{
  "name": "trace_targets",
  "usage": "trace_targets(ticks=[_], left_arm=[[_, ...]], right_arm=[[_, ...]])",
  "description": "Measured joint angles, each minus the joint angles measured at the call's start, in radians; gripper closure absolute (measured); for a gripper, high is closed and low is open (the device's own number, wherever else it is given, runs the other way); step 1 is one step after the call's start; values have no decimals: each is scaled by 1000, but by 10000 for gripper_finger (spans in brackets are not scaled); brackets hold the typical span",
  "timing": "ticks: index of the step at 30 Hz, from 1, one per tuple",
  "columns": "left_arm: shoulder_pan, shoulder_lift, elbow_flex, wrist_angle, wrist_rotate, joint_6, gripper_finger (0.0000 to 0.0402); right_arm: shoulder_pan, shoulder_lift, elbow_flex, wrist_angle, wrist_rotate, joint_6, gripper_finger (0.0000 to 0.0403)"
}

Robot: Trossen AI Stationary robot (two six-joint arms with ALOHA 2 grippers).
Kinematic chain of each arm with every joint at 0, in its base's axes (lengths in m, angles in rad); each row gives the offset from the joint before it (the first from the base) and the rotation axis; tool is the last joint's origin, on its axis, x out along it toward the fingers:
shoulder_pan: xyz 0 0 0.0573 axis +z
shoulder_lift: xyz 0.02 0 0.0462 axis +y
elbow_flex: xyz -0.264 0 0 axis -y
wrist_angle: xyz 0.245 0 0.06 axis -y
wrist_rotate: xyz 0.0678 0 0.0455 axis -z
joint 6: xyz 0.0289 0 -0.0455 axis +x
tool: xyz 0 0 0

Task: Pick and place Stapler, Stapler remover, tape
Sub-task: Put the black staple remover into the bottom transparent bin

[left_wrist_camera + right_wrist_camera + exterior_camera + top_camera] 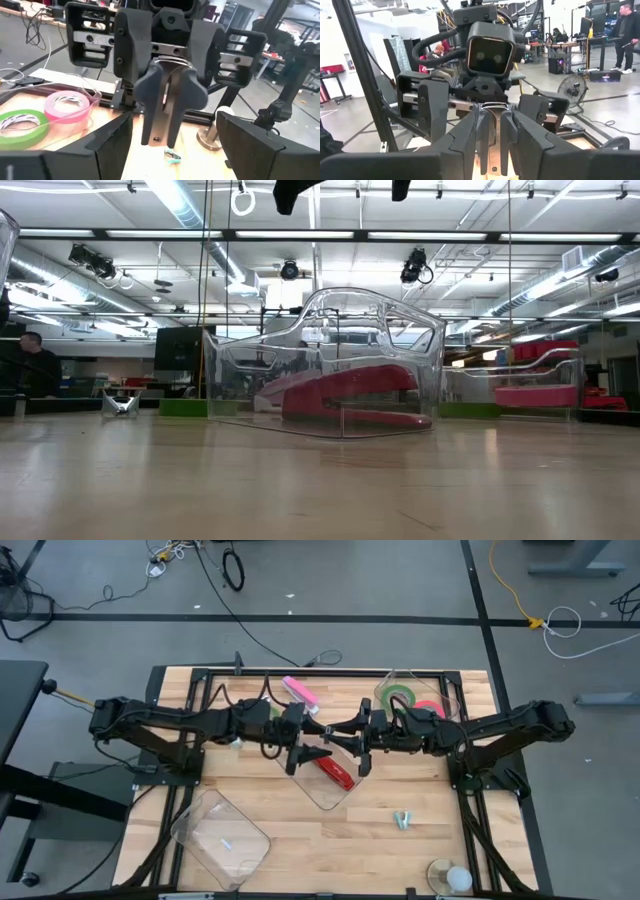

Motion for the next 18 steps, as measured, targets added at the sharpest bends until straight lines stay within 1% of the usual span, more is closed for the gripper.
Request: trace_targets(ticks=[10, 18], left_arm=[[1, 0, 0, 39, -1, 1, 120], [0, 0, 0, 39, -1, 3, 165]], right_arm=[[0, 0, 0, 2, 2, -24, 295], [0, 0, 0, 2, 0, -25, 295]])
